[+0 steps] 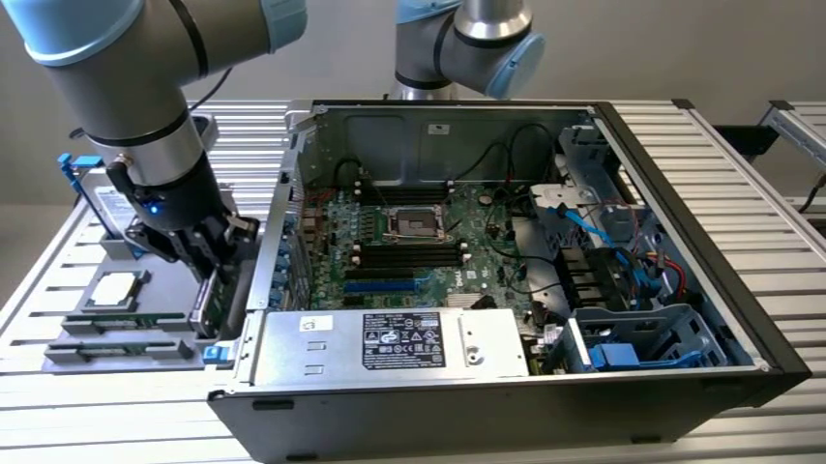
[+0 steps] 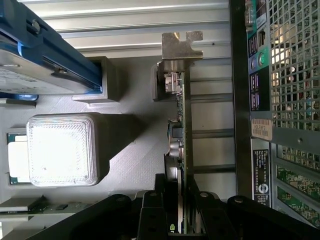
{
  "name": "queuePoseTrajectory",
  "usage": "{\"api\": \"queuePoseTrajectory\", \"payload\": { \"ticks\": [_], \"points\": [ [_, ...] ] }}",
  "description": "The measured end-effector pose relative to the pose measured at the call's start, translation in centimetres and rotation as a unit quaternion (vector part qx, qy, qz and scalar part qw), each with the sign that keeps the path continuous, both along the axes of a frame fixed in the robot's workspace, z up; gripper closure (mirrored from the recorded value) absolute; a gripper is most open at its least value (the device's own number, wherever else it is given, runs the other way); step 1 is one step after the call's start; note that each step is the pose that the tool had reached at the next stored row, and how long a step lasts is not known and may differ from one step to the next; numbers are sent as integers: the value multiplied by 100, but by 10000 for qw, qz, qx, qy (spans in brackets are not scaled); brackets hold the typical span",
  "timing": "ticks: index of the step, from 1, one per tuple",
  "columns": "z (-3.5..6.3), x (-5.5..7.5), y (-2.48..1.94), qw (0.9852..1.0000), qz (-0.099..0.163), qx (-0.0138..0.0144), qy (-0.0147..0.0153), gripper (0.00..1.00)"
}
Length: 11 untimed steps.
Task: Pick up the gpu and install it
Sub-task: 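Pick up the gpu and move the gpu toward the slot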
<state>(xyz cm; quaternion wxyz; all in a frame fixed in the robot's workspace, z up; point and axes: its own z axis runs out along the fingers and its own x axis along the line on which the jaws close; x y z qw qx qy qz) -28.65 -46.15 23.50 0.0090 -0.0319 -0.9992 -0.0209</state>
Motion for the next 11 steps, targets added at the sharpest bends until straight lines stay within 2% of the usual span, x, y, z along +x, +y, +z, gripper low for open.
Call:
{"api": "queuePoseTrajectory", "payload": {
  "ticks": [11],
  "points": [
    [175, 0, 0, 10000, 0, 1, 0, 73]
  ]
}}
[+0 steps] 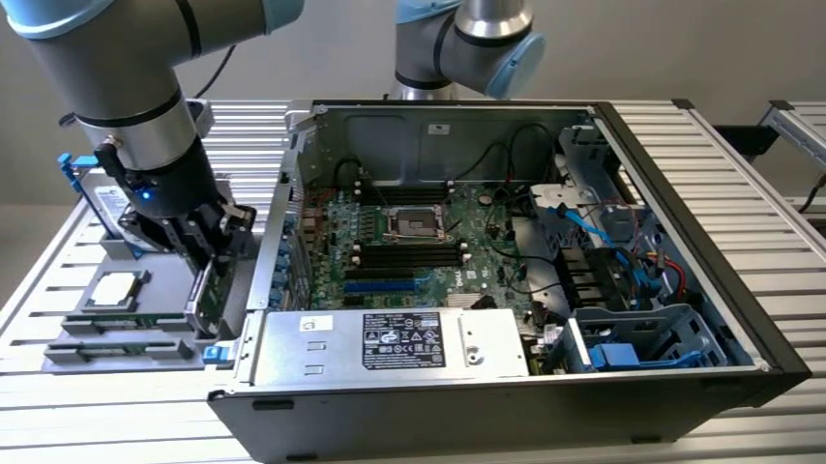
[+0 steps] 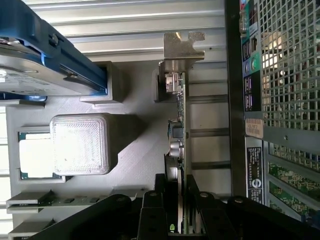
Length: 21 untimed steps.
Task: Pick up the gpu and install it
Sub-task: 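Pick up the gpu and move the gpu toward the slot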
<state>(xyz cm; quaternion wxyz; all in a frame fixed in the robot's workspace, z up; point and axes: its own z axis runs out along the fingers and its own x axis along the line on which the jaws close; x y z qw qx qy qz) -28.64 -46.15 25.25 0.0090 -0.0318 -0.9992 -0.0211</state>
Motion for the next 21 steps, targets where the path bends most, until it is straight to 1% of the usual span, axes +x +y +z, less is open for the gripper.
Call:
{"api": "queuePoseTrajectory", "payload": {
  "ticks": [4, 8, 15, 21],
  "points": [
    [120, 0, 0, 10000, 0, 6, 0, 73],
    [265, 0, 0, 10000, 0, 10, 0, 73],
    [580, 6, 0, 10000, 3, 17, 0, 73],
    [851, 47, 0, 10000, 37, 28, 0, 73]
  ]
}}
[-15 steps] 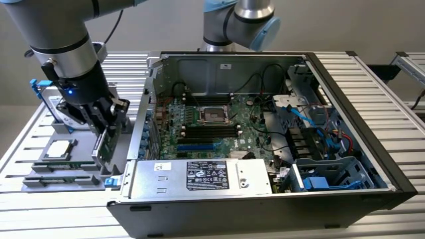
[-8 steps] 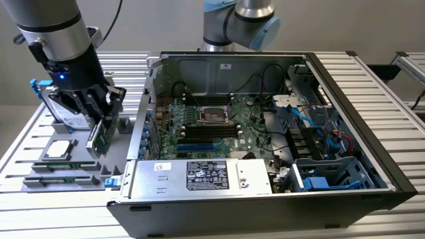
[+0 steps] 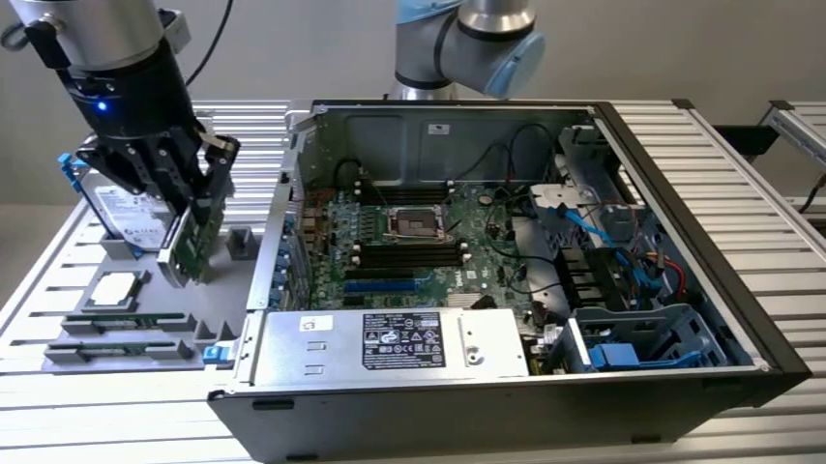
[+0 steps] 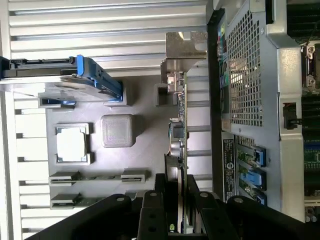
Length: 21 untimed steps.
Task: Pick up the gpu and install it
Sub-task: 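Pick up the gpu and move the gpu toward the slot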
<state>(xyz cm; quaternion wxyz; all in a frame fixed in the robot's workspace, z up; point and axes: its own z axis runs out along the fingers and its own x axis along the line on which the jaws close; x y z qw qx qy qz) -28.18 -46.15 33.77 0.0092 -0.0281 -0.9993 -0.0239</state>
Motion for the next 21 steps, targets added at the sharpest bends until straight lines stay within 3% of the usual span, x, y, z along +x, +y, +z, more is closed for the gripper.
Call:
{"api": "queuePoseTrajectory", "payload": {
  "ticks": [6, 12, 17, 21],
  "points": [
    [274, 111, 0, 10000, 71, 23, 5, 73],
    [546, 268, 0, 9999, 135, 50, 28, 73],
    [761, 438, 0, 9998, 153, 66, 70, 73],
    [902, 604, -1, 9998, 152, 74, 131, 73]
  ]
}}
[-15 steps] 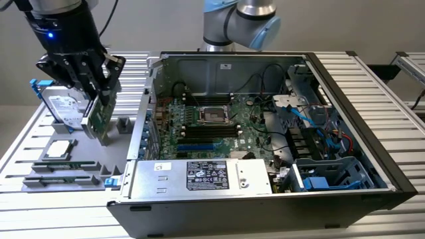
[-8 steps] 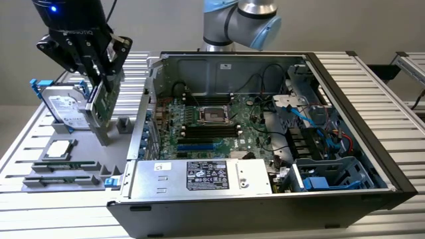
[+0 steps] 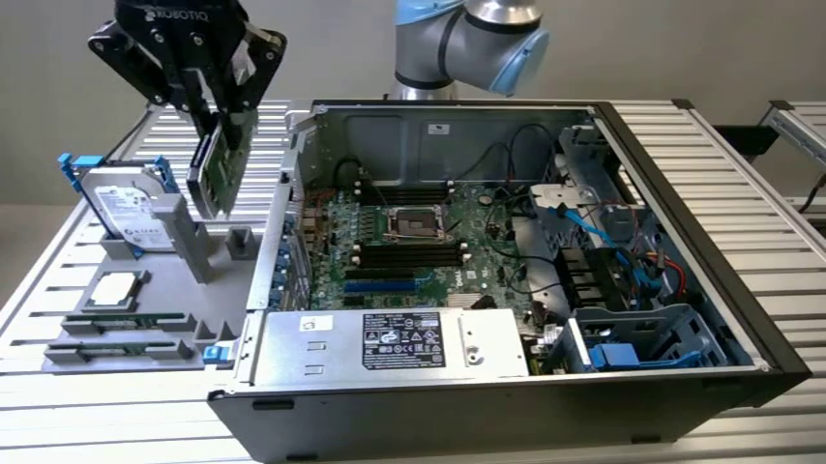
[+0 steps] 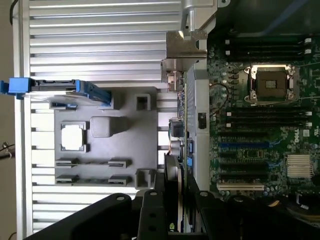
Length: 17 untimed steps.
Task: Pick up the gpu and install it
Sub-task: 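Pick up the gpu and move the gpu toward the slot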
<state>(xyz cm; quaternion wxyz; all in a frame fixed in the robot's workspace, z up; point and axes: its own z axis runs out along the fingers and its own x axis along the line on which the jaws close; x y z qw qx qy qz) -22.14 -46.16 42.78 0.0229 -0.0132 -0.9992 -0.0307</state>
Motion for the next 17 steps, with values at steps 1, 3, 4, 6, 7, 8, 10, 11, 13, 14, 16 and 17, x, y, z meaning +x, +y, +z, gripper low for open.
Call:
{"api": "queuePoseTrajectory", "payload": {
  "ticks": [1, 3, 4, 6, 7, 8, 10, 11, 13, 14, 16, 17],
  "points": [
    [26, 40, 0, 10000, 0, 1, 19, 73],
    [66, 125, -1, 10000, 0, 3, 63, 73],
    [81, 165, -1, 10000, 0, 2, 86, 73],
    [104, 248, -2, 9999, 0, 2, 132, 73],
    [113, 289, -3, 9999, 0, 3, 154, 73],
    [122, 331, -3, 9998, 0, 3, 176, 73],
    [141, 420, -3, 9998, 0, 2, 220, 73],
    [149, 463, -4, 9997, 0, 2, 241, 73],
    [161, 550, -4, 9996, 0, 3, 284, 73],
    [165, 595, -4, 9995, 0, 3, 305, 73],
    [172, 684, -5, 9994, 0, 3, 345, 73],
    [174, 729, -5, 9993, 0, 3, 366, 73]
  ]
}}
